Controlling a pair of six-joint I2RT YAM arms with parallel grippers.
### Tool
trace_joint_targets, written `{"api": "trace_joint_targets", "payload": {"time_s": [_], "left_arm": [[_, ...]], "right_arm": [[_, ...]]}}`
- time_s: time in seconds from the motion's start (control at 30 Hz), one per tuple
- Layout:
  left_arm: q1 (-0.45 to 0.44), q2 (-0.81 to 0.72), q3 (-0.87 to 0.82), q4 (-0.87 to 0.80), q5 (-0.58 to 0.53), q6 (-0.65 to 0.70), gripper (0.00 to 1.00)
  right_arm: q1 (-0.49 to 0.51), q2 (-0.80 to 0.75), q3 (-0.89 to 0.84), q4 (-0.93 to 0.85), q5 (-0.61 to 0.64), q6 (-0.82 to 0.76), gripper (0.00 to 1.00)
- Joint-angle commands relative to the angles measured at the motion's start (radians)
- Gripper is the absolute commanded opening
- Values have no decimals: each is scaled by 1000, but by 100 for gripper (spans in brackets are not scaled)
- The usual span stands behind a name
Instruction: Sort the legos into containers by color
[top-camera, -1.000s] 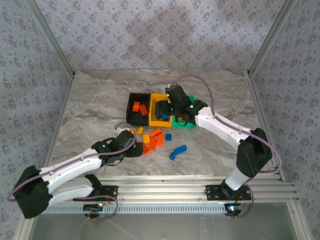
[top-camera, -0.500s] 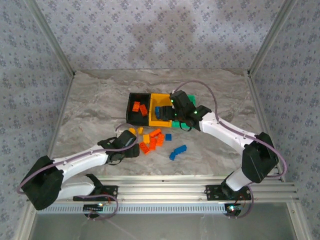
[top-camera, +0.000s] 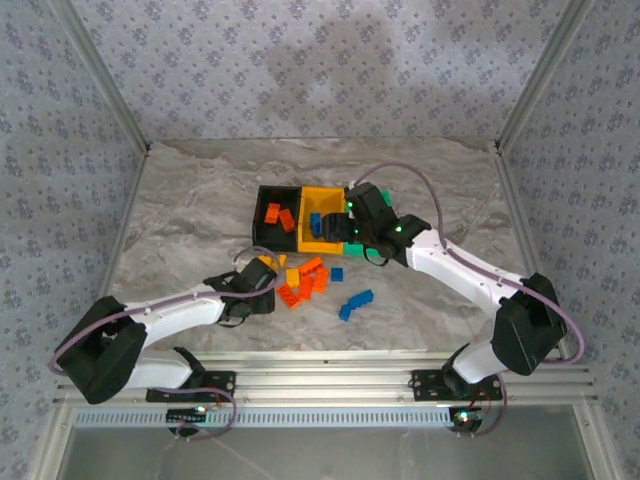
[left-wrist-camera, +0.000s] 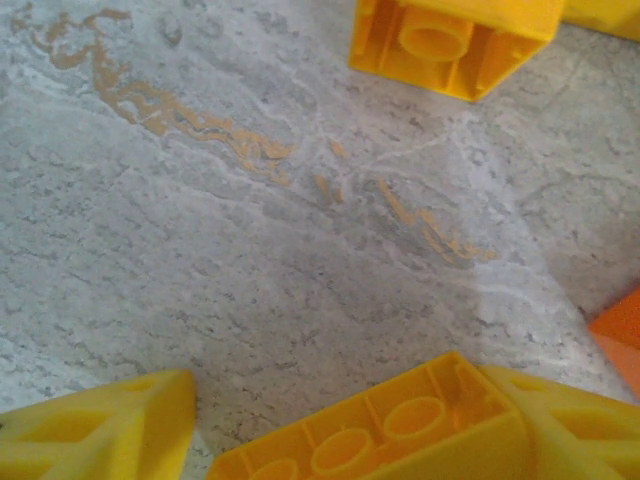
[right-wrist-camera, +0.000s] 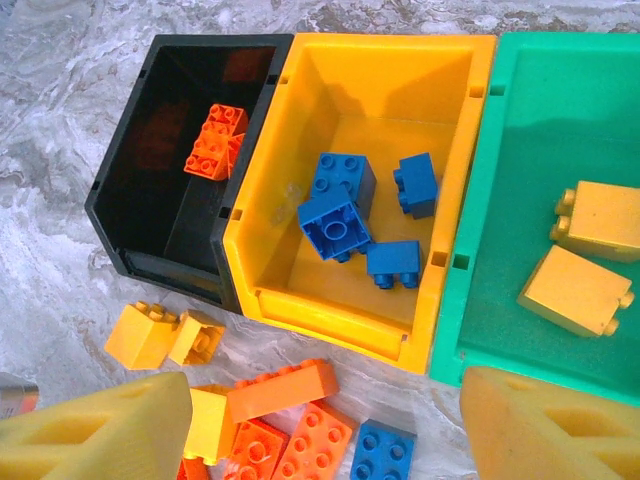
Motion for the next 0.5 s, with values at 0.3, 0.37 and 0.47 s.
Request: {"api": "trace_joint_targets", "payload": {"time_s": [0.3, 0.37, 0.47], "left_arm": [[0, -83, 2, 12, 101, 10, 51], [-8, -118, 16, -16, 102, 10, 51], [-38, -152, 51, -59, 93, 10, 51]], "right_arm": [[-6, -45, -49, 10, 25, 21, 73], [-10, -65, -68, 15, 27, 27, 73], [-16, -101, -98, 18, 30, 37, 73]]}}
